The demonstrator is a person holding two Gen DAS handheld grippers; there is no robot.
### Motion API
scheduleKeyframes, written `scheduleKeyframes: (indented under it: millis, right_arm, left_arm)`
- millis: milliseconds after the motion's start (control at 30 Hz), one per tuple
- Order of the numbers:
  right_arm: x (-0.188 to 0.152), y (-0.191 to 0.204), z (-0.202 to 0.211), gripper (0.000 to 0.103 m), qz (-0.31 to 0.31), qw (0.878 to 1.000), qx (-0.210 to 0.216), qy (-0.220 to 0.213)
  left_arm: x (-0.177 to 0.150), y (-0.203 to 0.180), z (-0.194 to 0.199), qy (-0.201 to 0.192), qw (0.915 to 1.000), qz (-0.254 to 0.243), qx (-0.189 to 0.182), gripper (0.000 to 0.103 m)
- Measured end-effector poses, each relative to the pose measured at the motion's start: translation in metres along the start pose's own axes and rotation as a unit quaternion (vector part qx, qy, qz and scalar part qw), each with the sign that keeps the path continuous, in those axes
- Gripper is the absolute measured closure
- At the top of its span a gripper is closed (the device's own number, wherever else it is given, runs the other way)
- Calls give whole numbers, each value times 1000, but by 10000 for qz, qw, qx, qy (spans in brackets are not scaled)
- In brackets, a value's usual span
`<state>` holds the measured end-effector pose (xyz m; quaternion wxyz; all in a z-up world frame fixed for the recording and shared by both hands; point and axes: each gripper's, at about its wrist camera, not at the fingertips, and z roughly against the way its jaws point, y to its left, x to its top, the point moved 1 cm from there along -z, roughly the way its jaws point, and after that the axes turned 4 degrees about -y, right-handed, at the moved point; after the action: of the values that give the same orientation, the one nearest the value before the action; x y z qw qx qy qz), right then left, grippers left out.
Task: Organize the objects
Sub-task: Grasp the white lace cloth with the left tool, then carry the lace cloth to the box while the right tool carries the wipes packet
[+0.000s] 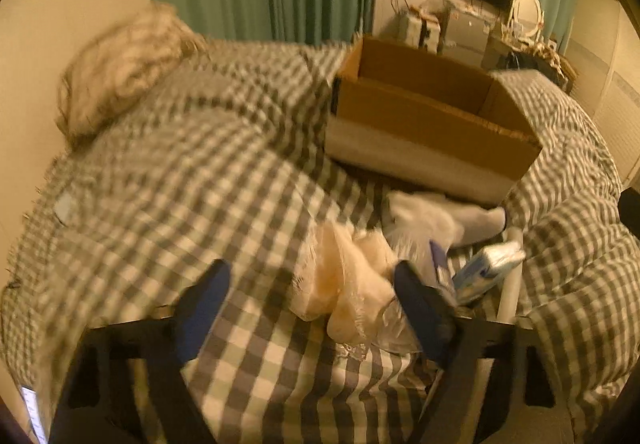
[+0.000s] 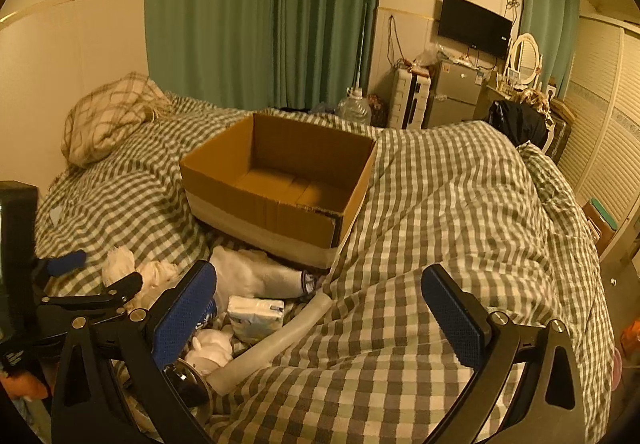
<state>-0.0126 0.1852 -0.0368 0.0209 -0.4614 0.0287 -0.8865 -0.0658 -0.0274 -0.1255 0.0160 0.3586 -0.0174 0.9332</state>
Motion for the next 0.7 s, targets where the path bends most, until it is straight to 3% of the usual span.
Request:
scheduleKeyframes:
  millis: [33, 100, 200, 433, 600, 700]
  right_arm:
    - [-1, 1, -4, 0, 26, 10000, 9, 47]
    - [-3, 5, -9, 0, 68, 9999, 37, 124]
    - [-7, 9, -18, 0, 131, 9995, 78, 287]
    - [-13, 22, -41, 0, 307, 9970, 198, 678]
    - [-25, 35, -72, 1, 478, 9911, 363, 1191]
    - [-31, 39, -88, 10, 496, 9868, 428, 1480]
  left_arm:
    - [-2, 1, -5, 98, 9998, 13, -155, 48]
    - [-3, -1, -10, 198, 9990, -6, -407, 82]
    - [-4, -2, -4, 66, 9987, -46, -503, 88]
    - [15, 3, 38, -583, 9973, -2, -448, 88]
    - [18, 8, 36, -602, 9974, 64, -399, 88]
    - [17, 8, 34, -555, 9976, 72, -415, 88]
